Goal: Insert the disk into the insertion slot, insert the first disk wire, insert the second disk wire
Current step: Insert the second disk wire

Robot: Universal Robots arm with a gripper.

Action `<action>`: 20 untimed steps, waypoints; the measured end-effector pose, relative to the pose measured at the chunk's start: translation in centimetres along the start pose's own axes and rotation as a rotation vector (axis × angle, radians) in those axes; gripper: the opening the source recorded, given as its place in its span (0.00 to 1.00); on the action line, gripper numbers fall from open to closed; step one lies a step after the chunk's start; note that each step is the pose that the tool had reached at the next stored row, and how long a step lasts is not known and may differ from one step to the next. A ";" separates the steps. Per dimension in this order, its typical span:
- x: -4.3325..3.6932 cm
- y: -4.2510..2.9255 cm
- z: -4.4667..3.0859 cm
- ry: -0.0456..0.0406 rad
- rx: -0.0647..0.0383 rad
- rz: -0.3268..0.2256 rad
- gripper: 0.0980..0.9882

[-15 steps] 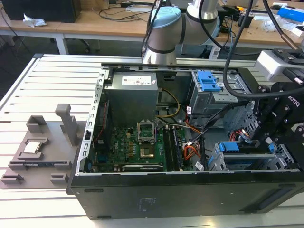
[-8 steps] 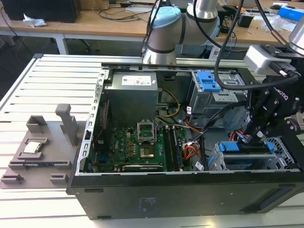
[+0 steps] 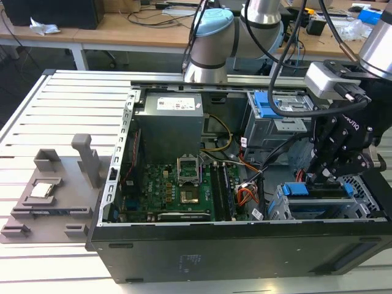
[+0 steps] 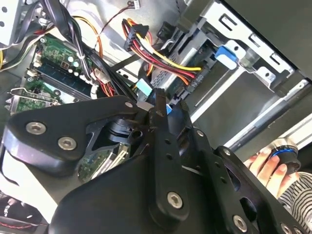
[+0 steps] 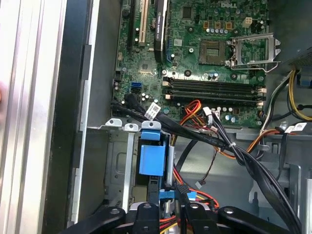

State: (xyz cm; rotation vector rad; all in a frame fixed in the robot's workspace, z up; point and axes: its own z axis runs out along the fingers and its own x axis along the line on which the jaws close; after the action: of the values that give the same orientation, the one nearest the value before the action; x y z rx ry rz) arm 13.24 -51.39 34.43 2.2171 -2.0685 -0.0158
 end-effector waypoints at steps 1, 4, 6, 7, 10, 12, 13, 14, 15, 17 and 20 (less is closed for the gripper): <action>-0.07 -0.01 0.13 -0.0001 0.000 0.000 0.20; -0.12 -0.05 0.53 0.0000 0.000 0.000 0.20; -0.14 -0.07 0.76 -0.0001 0.000 0.000 0.20; -0.15 -0.09 0.94 0.0000 0.000 0.000 0.20; -0.16 -0.10 1.06 0.0008 0.000 0.000 0.20; -0.16 -0.10 1.07 0.0008 0.000 0.000 0.20; -0.16 -0.10 1.08 0.0007 0.000 0.000 0.20; -0.16 -0.10 1.09 0.0008 0.000 0.000 0.20; -0.16 -0.10 1.09 0.0011 0.000 0.000 0.18; -0.16 -0.10 1.11 0.0009 0.000 0.000 0.06; -0.16 -0.10 1.12 0.0012 0.000 0.000 0.06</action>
State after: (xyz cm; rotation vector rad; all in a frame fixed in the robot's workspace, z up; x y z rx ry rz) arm 13.24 -51.30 33.30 2.2164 -2.0679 -0.0146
